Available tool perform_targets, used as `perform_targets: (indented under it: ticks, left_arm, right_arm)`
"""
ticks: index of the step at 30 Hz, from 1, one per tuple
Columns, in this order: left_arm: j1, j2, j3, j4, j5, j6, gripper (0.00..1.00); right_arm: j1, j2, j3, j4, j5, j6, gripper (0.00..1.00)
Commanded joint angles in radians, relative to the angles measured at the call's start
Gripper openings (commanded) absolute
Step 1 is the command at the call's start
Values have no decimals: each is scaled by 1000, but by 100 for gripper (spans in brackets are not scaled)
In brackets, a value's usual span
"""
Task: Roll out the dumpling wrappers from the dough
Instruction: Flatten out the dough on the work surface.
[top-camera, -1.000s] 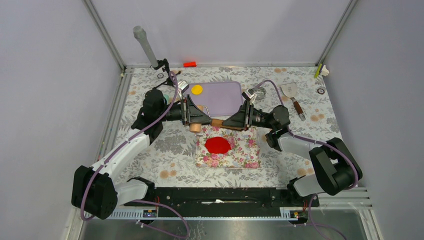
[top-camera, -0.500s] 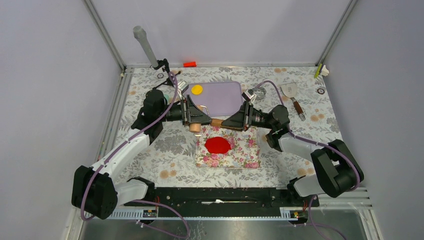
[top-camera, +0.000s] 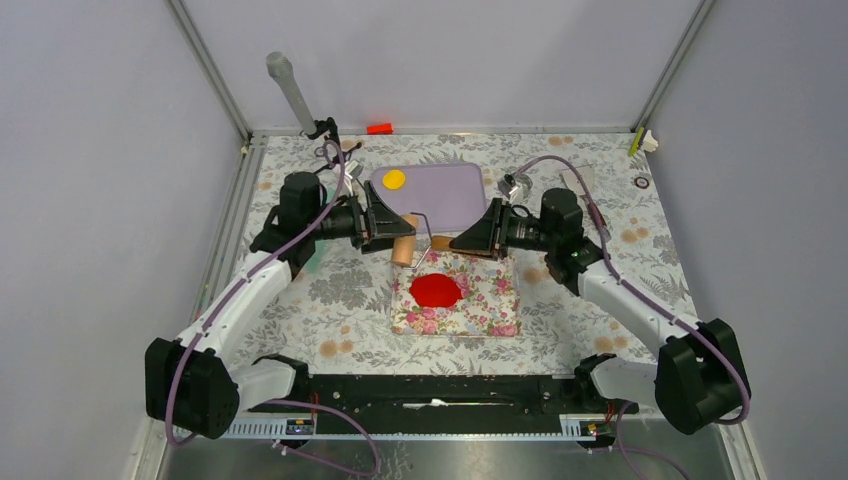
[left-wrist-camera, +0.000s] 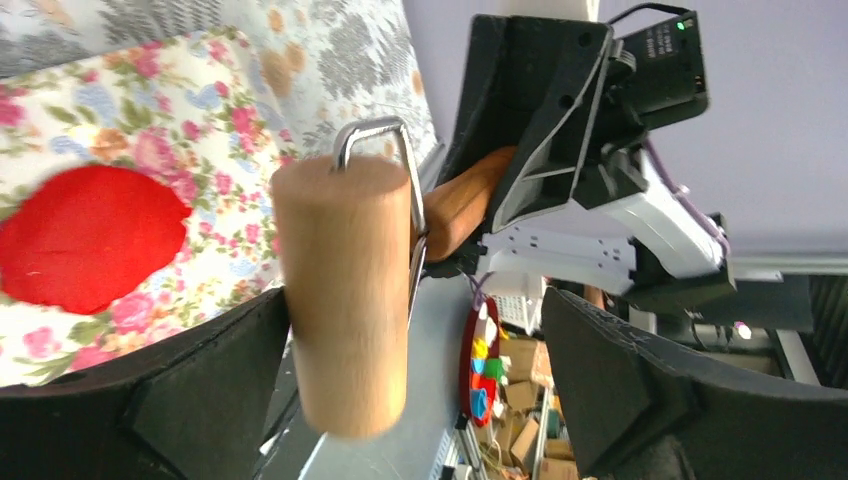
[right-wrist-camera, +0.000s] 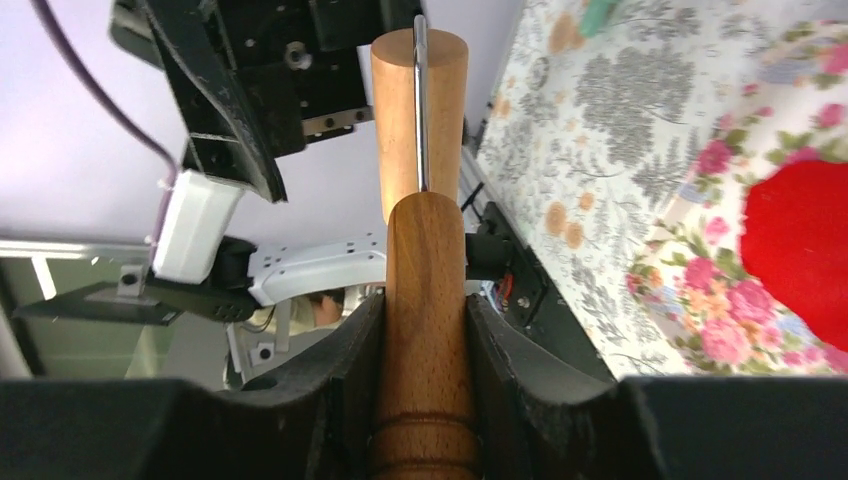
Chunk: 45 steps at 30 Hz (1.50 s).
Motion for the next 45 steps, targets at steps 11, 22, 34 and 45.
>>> perform_targets:
  ticks: [11,22,34,45]
  left_arm:
    - [29,26,-46,-441,-477,328,97]
    - [-171,147,-150,-347,-778,271,85]
    - [-200,261,-207,-183,-871,211,49]
    - [-210,298,-209,-178,-873,225,4]
  right_arm:
    - [-95,87,313,-1028,97,-455,0]
    - [-95,226,398,-1109,204,-495,0]
    - [-87,256,322,-1031,297,-413,0]
    - [-84,287,210,-961,296,-353,0]
